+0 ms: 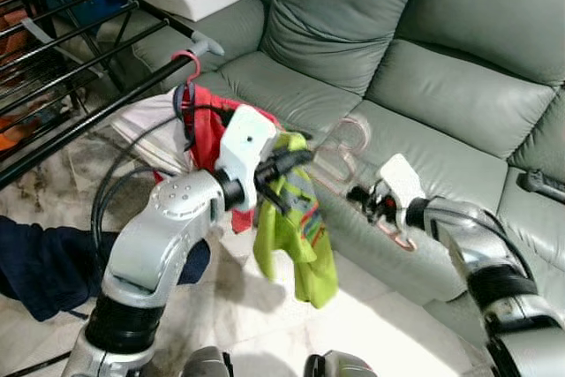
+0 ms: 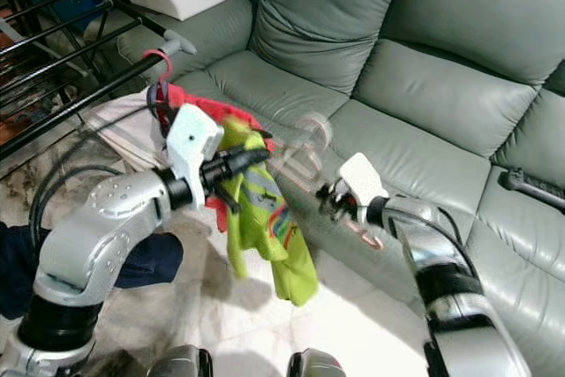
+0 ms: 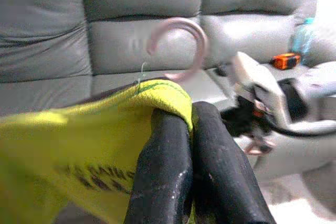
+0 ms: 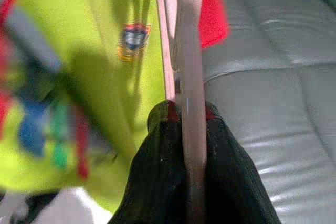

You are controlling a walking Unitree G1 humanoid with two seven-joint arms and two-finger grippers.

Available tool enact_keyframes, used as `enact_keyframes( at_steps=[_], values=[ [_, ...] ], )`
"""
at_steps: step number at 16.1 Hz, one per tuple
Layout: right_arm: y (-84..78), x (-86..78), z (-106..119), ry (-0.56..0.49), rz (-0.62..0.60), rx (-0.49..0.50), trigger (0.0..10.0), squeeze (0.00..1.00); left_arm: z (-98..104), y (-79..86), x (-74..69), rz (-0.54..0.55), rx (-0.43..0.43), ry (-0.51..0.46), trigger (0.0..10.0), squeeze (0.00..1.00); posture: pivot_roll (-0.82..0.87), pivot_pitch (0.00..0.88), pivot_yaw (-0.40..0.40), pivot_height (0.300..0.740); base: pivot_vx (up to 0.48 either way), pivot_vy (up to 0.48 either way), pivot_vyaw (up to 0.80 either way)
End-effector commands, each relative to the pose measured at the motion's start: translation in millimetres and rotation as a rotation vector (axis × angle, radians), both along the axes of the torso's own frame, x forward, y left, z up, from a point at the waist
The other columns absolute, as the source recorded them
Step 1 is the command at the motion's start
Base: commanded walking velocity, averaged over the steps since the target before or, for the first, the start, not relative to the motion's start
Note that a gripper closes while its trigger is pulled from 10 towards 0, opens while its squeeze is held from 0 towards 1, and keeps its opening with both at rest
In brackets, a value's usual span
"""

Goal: Hang hanger

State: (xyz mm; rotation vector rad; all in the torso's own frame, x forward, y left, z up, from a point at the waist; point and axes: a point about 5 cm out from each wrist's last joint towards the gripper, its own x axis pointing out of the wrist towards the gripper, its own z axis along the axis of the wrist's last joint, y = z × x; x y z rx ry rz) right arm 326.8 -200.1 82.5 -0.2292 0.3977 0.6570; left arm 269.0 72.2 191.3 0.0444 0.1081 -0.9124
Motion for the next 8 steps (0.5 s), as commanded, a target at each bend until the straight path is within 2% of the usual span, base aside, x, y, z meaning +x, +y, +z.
enact_keyframes(
  at_steps=[1, 2, 3, 4, 6, 7, 8],
  values=[
    [-3.7, 10.8, 10, -0.037, -0.123, 0.064, 10.0, 0.0, 12, -4.7, -6.9, -0.062, -0.044, -0.064, 10.0, 0.0, -0.03, 0.045, -0.031, 0.74, 0.0, 0.0, 0.0],
    [-1.4, 14.1, 13, -0.049, -0.162, 0.096, 10.0, 0.0, 11, -5.2, -8.1, -0.075, -0.033, -0.072, 10.0, 0.0, -0.03, 0.045, -0.031, 0.74, 0.0, 0.0, 0.0],
    [1.3, 14.6, 14, -0.047, -0.157, 0.12, 10.0, 0.0, 9, -4.7, -7.8, -0.075, -0.012, -0.085, 10.0, 0.0, -0.02, 0.044, -0.033, 0.74, 0.0, 0.0, 0.0],
    [2.4, 12.0, 17, -0.051, -0.111, 0.124, 10.0, 0.0, 3, 0.8, -6.5, -0.081, 0.046, -0.11, 10.0, 0.0, -0.02, 0.043, -0.034, 0.74, 0.0, 0.0, 0.0],
    [-3.5, 10.4, 19, -0.045, -0.118, 0.122, 10.0, 0.0, 0, 6.1, -6.7, -0.1, 0.065, -0.105, 10.0, 0.0, -0.02, 0.043, -0.034, 0.74, 0.0, 0.0, 0.0],
    [-14.8, 12.5, 18, -0.024, -0.196, 0.132, 10.0, 0.0, -1, 8.7, -7.6, -0.113, 0.061, -0.097, 10.0, 0.0, -0.02, 0.043, -0.032, 0.74, 0.0, 0.0, 0.0],
    [-20.2, 21.1, 29, -0.049, -0.314, 0.239, 10.0, 0.0, -5, 6.2, -11.0, -0.14, 0.051, -0.076, 10.0, 0.0, -0.03, 0.042, -0.029, 0.74, 0.0, 0.0, 0.0]
  ],
)
